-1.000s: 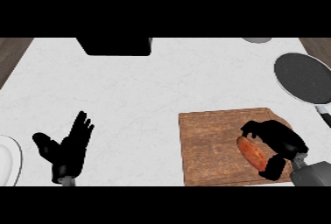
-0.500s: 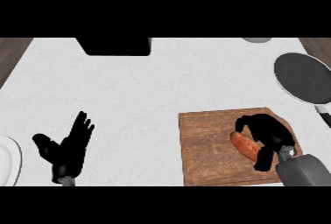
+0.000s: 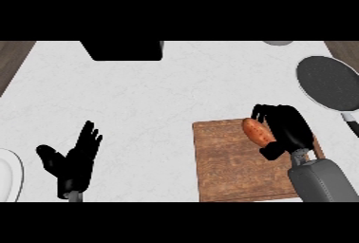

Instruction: Pick the sweet potato from the cutting board and place it in the pan

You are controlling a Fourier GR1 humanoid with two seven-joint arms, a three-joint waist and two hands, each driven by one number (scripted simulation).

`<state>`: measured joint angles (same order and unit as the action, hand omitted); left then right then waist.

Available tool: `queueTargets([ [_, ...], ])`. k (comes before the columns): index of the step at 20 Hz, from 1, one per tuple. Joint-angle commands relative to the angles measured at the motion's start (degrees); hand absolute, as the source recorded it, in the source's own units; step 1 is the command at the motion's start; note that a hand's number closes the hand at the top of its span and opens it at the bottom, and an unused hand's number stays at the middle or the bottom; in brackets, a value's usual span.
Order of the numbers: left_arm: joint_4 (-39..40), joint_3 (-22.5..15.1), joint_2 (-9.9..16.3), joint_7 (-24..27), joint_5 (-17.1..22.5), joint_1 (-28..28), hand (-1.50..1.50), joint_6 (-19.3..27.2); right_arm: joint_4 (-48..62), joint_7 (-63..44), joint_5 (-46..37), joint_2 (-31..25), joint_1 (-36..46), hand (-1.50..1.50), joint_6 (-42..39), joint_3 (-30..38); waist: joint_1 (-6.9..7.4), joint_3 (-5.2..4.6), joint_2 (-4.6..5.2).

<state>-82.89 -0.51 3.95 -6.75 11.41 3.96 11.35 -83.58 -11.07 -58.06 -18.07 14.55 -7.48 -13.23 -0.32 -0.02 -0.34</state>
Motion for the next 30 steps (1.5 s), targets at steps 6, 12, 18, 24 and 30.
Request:
queueTargets([
  [6, -0.42, -0.13, -0.15, -2.18, -1.05, -0.71, 0.0, 1.69, -18.89, -9.38, -0.05, 0.77, 2.13, 1.5, 3.79, 8.15, -0.34, -0.01, 0.06],
  [12, 1.12, -1.12, -1.74, 0.22, -1.75, 0.36, 0.0, 0.8, -17.85, -11.2, 2.99, 0.5, 4.34, 1.5, 0.77, 15.12, 0.33, 0.01, 0.3],
  [18, 1.78, -0.27, -0.34, 0.92, -0.48, 0.09, 0.0, -2.32, 0.68, -2.28, 7.96, -1.55, 11.61, 1.5, 8.63, 24.1, 0.8, 0.04, 0.5],
  [24, -3.52, -1.85, -0.88, -2.67, -0.71, 1.39, 0.0, -1.32, 23.4, 5.78, 5.15, -6.96, 21.81, 1.5, 17.7, 28.59, 2.04, 0.09, 0.77],
  [30, 2.83, 0.05, -1.22, -0.6, -0.78, -2.84, 0.0, -1.06, 45.04, 17.76, 5.9, -12.47, 28.13, 1.5, 27.34, 33.62, 2.62, 0.13, 1.32],
])
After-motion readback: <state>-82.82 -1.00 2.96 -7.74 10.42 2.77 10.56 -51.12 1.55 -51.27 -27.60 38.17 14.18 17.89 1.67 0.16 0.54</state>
